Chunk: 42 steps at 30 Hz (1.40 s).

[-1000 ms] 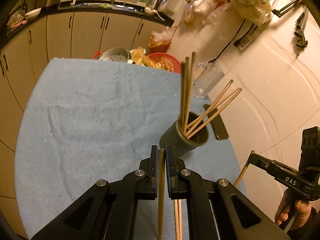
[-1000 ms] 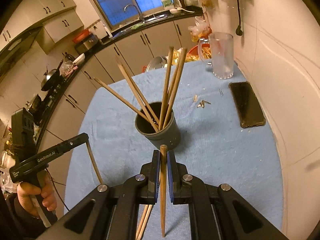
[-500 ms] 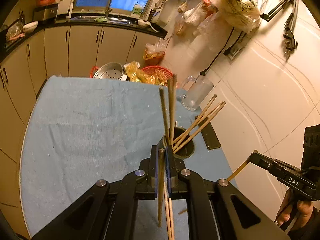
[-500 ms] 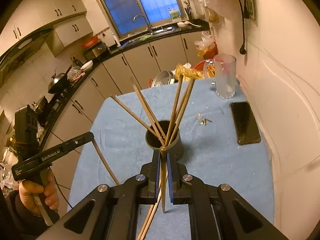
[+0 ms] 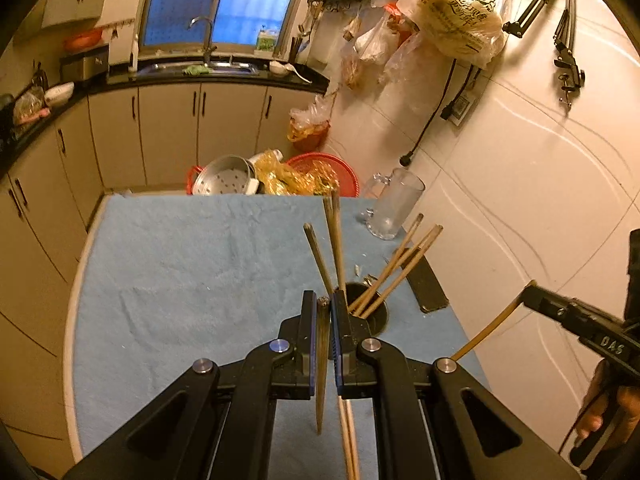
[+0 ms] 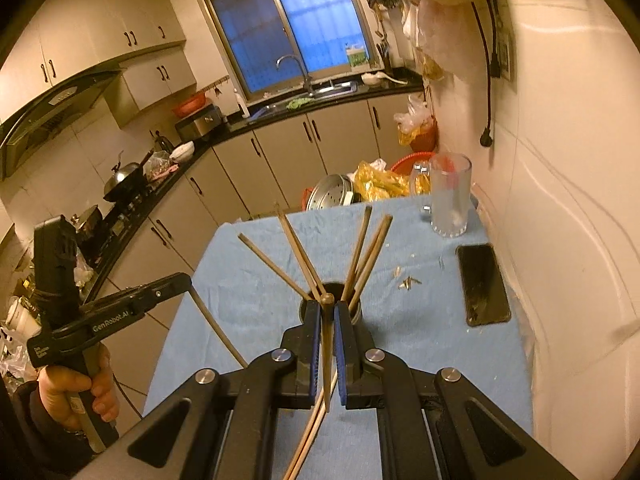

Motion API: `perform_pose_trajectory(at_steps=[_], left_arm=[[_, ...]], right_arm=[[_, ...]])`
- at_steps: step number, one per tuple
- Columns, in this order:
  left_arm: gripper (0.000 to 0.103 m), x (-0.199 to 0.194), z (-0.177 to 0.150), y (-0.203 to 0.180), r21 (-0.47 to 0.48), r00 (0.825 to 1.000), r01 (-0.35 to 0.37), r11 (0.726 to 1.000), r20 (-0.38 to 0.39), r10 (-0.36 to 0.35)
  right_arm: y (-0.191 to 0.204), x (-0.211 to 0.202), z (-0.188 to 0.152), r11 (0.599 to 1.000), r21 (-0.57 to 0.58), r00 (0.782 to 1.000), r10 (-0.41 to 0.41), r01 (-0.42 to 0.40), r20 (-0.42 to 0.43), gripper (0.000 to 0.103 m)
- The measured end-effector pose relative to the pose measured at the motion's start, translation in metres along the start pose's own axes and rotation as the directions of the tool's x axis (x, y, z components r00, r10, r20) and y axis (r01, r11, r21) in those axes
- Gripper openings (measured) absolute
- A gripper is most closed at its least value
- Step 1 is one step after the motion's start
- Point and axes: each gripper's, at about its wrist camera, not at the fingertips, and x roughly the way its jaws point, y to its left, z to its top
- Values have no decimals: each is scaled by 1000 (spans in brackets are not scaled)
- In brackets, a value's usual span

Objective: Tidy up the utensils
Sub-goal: 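Carry both held chopsticks over the black cup and lower them in, then open both tools to release the chopsticks into the black cup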

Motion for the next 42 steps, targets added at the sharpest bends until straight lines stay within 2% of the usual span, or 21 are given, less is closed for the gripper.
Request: perform_pose_trajectory(at_steps=[10, 20, 28, 36, 42], left_arm=[[7, -18, 17, -17, 57, 992, -112, 992, 60, 108], [7, -30, 38, -37, 83, 991, -82, 993, 108, 73], [7, -36, 68, -53, 94, 986, -52, 994, 163, 36], [7, -21, 89, -68, 85, 983, -22, 996, 181, 6], [7, -3, 92, -72, 92, 985, -38, 995, 174, 21]], right_arm=[[10, -18, 18, 1000, -27, 999, 2, -1, 51, 8], [17, -39, 38, 999, -50, 994, -3, 9, 108, 8], [25, -51, 58, 997, -72, 987, -1, 12, 160, 8], [26, -41, 73, 996, -81, 985, -13, 27, 170, 8], [21, -26, 78, 996, -84, 987, -25, 38, 157, 8]])
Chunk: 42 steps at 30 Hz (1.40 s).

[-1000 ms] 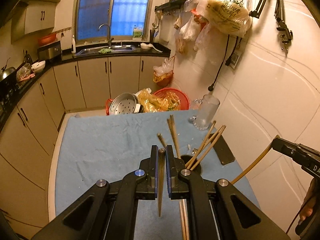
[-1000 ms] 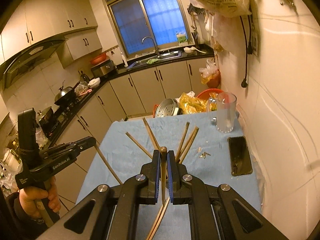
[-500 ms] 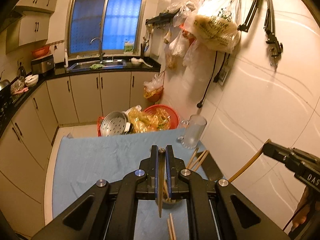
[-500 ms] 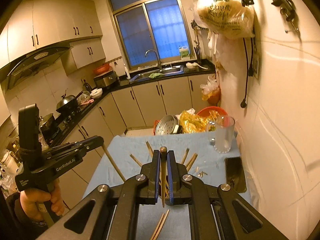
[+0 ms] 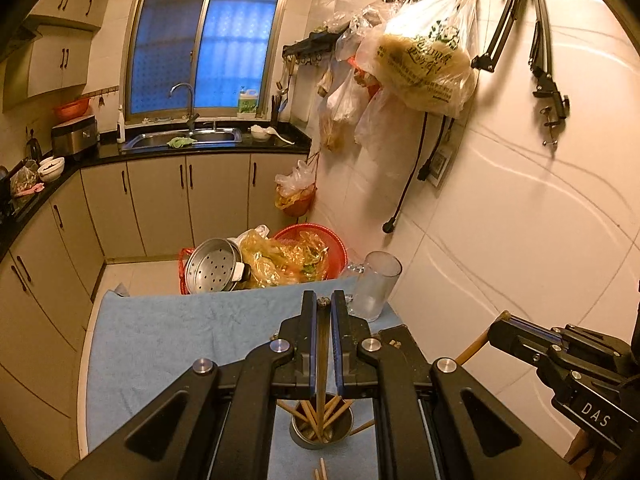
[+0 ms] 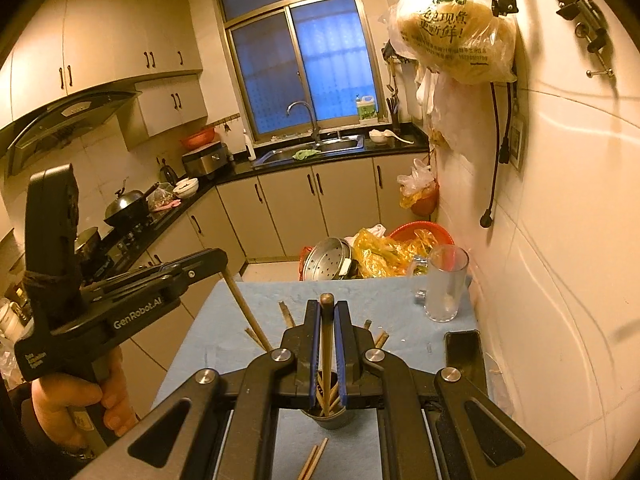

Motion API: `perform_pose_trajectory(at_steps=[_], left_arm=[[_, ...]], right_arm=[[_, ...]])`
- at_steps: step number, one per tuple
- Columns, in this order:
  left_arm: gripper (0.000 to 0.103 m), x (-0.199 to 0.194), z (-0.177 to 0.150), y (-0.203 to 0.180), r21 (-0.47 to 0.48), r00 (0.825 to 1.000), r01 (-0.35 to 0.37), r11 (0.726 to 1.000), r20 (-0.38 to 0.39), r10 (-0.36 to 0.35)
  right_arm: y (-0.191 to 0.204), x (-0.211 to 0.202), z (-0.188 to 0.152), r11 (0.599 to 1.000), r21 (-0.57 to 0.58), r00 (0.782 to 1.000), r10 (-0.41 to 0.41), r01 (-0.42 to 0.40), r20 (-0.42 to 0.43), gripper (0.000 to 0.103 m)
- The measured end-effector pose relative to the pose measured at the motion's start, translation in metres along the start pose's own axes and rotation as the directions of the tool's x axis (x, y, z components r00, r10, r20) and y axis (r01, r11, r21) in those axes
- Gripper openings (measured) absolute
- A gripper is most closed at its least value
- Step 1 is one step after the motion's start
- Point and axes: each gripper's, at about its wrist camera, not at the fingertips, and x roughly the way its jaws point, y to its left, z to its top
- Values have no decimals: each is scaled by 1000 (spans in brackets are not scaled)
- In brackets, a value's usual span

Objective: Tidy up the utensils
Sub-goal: 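Open both tools to release the chopsticks into the black cup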

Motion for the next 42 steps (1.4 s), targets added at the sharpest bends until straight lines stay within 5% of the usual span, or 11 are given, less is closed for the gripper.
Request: perform_pose_trajectory(at_steps=[22, 37, 42], left_arm=[[7, 51, -28, 16, -39, 992, -43, 998, -121, 38], [8, 27, -36, 19, -44, 994, -43, 998, -98, 39], [23, 11, -46, 28, -63, 995, -53, 997, -93, 47]], right_arm=[[-17, 66, -19, 1000, 5, 992, 2, -2, -123, 8], [-21, 56, -25, 999, 42, 993, -15, 20, -114, 21], [-26, 46, -36, 997, 64, 992, -34, 42, -123, 28]])
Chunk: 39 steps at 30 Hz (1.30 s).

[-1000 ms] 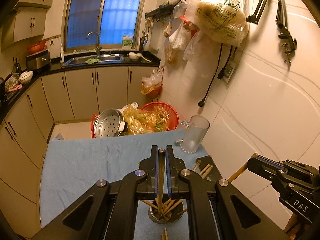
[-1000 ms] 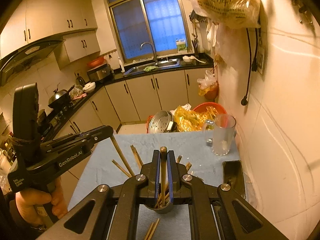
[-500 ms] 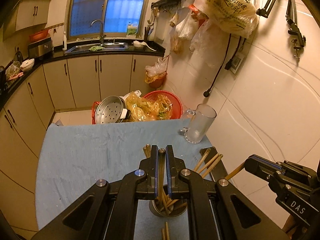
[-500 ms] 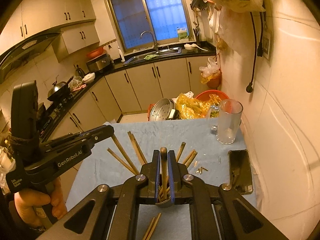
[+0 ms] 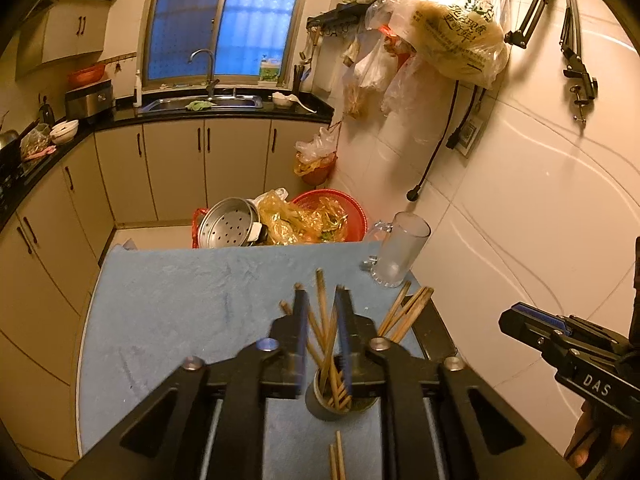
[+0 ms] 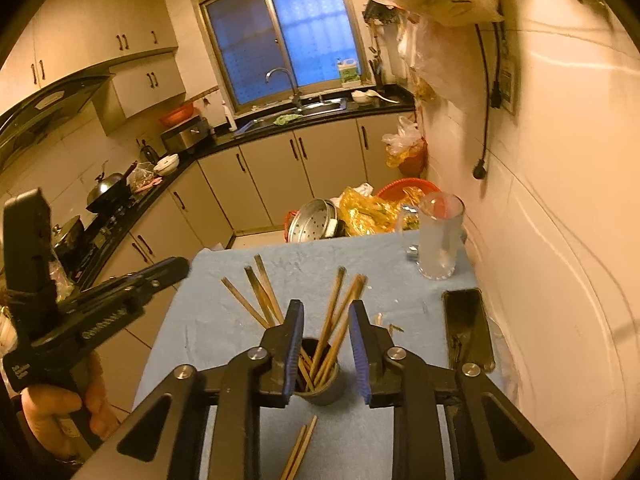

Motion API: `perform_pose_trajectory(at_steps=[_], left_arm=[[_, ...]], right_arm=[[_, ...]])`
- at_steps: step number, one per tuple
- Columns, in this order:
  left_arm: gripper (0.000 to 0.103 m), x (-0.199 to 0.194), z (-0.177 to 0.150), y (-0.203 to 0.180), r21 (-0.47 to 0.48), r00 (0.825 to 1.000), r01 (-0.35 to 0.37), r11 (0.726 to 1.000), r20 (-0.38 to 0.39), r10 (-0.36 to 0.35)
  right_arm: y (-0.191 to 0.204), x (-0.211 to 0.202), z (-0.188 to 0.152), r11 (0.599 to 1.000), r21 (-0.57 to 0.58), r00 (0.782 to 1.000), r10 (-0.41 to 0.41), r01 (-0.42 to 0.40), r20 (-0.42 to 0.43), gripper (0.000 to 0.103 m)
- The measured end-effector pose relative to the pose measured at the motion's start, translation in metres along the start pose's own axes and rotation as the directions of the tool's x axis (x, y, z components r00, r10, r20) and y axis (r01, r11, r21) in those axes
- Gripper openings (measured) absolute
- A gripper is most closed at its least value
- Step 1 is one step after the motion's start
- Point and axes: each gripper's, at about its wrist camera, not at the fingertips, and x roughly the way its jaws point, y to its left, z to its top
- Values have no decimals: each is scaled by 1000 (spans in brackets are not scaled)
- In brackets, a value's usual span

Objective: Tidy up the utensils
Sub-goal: 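Open both tools to release the chopsticks into the black cup, then withdraw both open tools from the cup toward the last chopsticks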

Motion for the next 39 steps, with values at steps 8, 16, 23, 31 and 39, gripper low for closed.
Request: perform_pose_trajectory(at_steps=[8, 16, 23, 31, 39], left_arm=[[57, -7, -34, 15, -23, 999, -47, 999, -27, 47], [58, 16, -81, 20, -14, 984, -58, 998, -171, 55], [58, 58, -144, 23, -50, 923, -21, 999, -385, 0], [57, 101, -185, 14, -39, 858, -11, 999, -514, -10], [57, 132, -200, -7, 38, 849, 7, 999, -529, 14]], right_arm=[[-14, 1, -29, 999, 48, 998, -24, 26, -58, 33], [-16, 11, -64, 997, 69, 990, -22, 31, -136, 34], [-18, 27, -97, 996, 79, 976, -19, 37, -219, 34], [-25, 32, -115, 994, 100, 966, -18, 45, -259, 34], [-23, 47, -124, 997, 60, 952, -26, 46, -304, 34]])
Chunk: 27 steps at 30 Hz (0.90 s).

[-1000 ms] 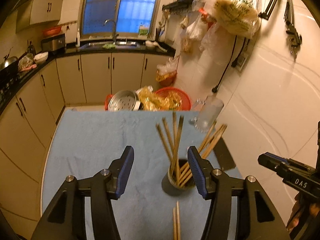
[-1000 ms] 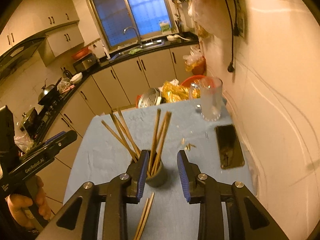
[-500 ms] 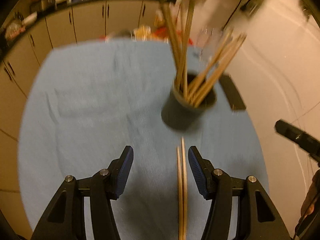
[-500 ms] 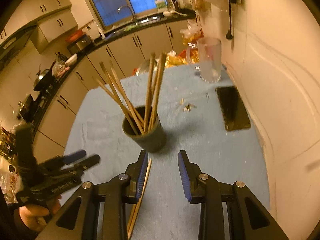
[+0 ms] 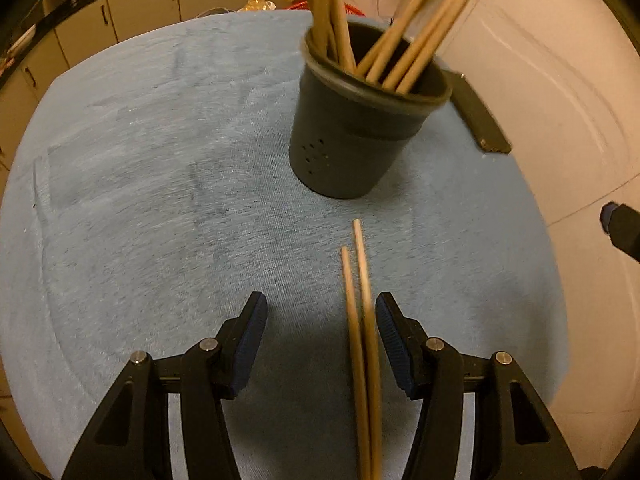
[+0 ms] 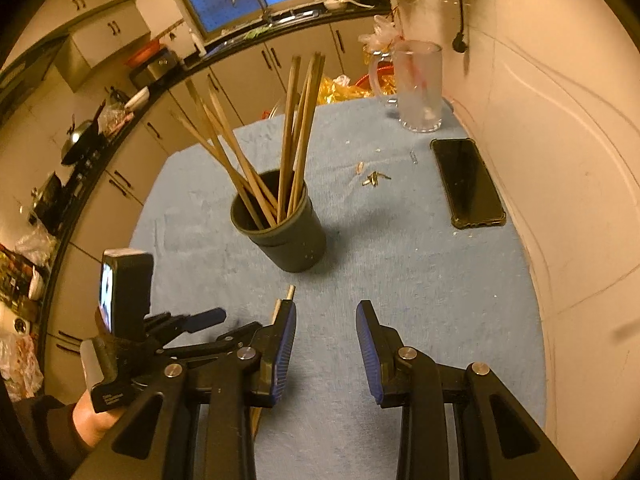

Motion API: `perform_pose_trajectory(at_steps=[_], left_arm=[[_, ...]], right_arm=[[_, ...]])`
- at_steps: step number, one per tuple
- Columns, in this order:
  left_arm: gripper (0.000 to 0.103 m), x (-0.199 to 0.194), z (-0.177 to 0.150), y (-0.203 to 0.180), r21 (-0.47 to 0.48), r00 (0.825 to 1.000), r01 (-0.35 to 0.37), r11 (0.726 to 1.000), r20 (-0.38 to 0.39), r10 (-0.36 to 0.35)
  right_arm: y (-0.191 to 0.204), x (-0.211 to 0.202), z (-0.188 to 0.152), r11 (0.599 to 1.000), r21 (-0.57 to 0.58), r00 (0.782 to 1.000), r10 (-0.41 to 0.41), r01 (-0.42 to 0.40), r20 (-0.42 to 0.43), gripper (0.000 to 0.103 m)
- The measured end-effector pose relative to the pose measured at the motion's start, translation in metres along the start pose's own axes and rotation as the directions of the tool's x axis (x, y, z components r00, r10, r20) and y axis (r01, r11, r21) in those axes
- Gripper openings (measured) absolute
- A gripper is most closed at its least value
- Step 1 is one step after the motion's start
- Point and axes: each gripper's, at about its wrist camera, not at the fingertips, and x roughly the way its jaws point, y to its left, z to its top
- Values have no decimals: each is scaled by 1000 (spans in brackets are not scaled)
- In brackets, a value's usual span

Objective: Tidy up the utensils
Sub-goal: 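Withdraw both open tools from the cup toward the last chopsticks, then close left tool on a chopstick while right tool grasps the last chopstick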

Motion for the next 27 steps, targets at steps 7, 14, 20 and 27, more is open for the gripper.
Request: perform_pose_trajectory(at_steps=[7, 14, 20, 27], left_arm=[[47, 19, 0, -7, 37, 999, -43, 998, -17, 44], [43, 30, 10, -21, 62, 997, -76, 995, -10, 76], [6, 27, 8, 4, 29, 998, -60, 998, -24, 61], [6, 19, -8, 51, -65, 994, 90, 994, -51, -93]], right_arm=[[-7, 28, 5, 1000, 22, 998, 11, -10, -55, 34], [-9, 50, 10, 999, 35, 995, 16, -13, -94, 34], [-4, 73, 10, 999, 18, 991, 32, -30, -130, 34], [7, 117, 8, 988, 81, 972, 143, -130, -186, 31]])
